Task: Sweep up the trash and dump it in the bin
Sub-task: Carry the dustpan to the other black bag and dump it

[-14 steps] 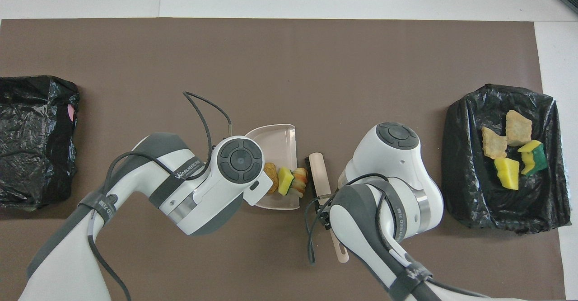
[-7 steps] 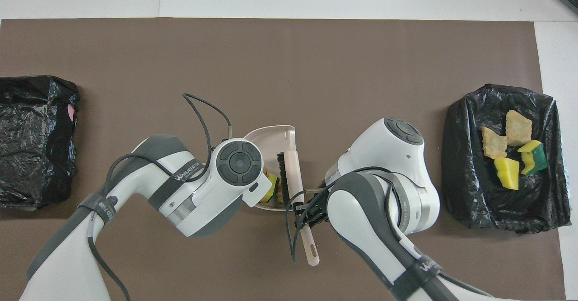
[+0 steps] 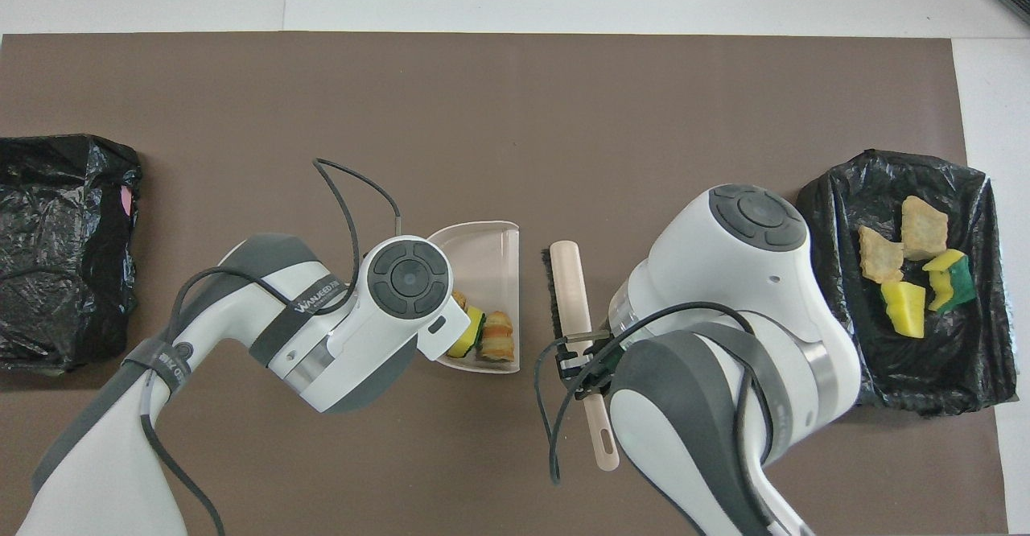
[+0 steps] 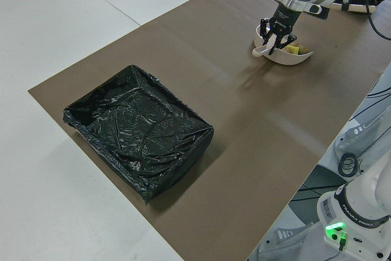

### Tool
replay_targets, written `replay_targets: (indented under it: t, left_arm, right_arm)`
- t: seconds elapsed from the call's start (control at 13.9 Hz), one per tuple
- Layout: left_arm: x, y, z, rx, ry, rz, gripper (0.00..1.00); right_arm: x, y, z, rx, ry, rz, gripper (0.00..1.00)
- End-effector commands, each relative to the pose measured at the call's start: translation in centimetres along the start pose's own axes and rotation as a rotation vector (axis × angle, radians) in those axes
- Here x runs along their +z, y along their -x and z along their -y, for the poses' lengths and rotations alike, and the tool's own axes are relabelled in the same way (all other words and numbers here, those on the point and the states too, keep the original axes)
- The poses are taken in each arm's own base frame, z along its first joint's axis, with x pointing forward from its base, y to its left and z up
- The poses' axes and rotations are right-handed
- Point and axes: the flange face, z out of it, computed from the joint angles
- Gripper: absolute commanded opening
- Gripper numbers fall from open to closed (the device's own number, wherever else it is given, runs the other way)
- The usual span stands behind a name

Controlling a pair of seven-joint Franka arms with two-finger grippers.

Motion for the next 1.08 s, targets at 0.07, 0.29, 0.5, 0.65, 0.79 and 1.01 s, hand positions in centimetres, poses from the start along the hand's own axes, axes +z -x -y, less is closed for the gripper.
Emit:
replay_targets:
  t: [0.07, 0.29, 0.5, 0.65, 0.79, 1.01]
  left_arm:
    - [-2.5, 6.6, 1.2, -0.053, -0.005, 0.003, 0.0]
    - [-5.2, 14.6, 2.5, -0.048, -0.001, -0.04, 0.0]
    - [-6.6, 25.3, 3.6, -0.052, -0.011, -0.07, 0.0]
    - [-6.4, 32.7, 4.3, -0.147, -0.018, -0.074, 0.0]
    - [-6.7, 40.0, 4.3, -0.217, -0.04, -0.087, 0.0]
    - [-6.6, 50.4, 4.4, -0.187, -0.081, -0.074, 0.0]
  right_arm:
    - [1.2, 3.8, 0.5, 0.122, 0.088, 0.004, 0.0]
    - [5.5, 6.2, 3.0, 0.157, 0.134, 0.01, 0.0]
    - [10.0, 7.0, 4.8, 0.17, 0.147, -0.028, 0.0]
    - [12.5, 7.9, 6.0, 0.189, 0.161, -0.042, 0.0]
    - [14.3, 8.0, 5.5, 0.195, 0.16, -0.061, 0.0]
    - [17.0, 8.5, 5.7, 0.186, 0.163, -0.084, 0.0]
